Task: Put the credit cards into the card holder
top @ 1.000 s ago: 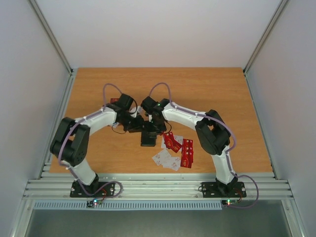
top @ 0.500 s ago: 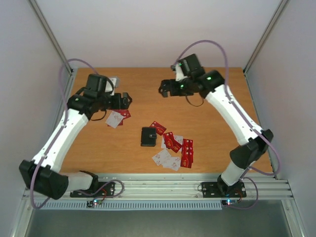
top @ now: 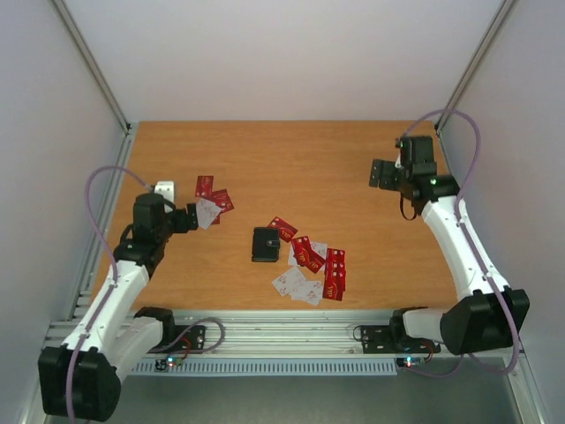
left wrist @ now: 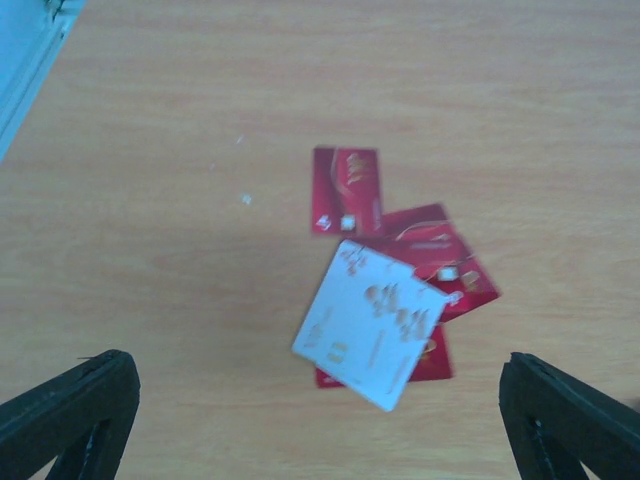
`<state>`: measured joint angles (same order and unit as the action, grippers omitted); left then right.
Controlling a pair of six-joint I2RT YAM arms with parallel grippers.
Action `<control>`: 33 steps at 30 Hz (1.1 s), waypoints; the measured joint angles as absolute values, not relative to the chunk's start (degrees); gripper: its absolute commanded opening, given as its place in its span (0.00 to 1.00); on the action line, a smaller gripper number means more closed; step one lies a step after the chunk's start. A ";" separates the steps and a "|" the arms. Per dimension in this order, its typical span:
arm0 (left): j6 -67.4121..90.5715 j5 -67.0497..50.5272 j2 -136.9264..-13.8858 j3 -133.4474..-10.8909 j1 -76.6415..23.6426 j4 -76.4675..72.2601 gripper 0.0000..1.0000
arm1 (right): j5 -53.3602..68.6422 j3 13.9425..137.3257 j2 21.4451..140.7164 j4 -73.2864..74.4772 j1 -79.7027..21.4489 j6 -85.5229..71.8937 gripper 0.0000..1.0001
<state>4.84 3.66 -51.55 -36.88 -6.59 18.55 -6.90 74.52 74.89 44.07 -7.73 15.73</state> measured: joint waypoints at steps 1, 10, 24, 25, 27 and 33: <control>4.38 3.53 -51.24 -33.87 -5.69 15.81 1.00 | -7.31 70.43 73.63 40.82 -6.81 16.62 0.98; 2.07 2.48 -58.65 -13.04 -0.91 -15.64 1.00 | -6.15 35.73 70.54 7.38 -5.13 25.56 0.99; 2.52 -6.52 -89.89 -15.31 3.57 -54.04 0.99 | 2.50 24.05 90.26 -38.35 2.02 28.23 0.99; 2.52 -7.14 -89.95 -15.49 3.57 -55.24 0.99 | 3.18 23.44 90.52 -39.20 2.37 28.23 0.98; 2.52 -7.77 -89.95 -16.34 3.57 -55.94 0.99 | 4.80 22.98 91.18 -41.30 2.48 28.23 0.98; 2.33 -8.75 -89.93 -21.26 3.57 -53.69 0.99 | 3.03 23.11 91.24 -44.80 2.37 26.81 0.98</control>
<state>2.33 -8.75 -89.93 -21.26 3.57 -53.69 3.03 23.11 91.24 -44.80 2.37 26.81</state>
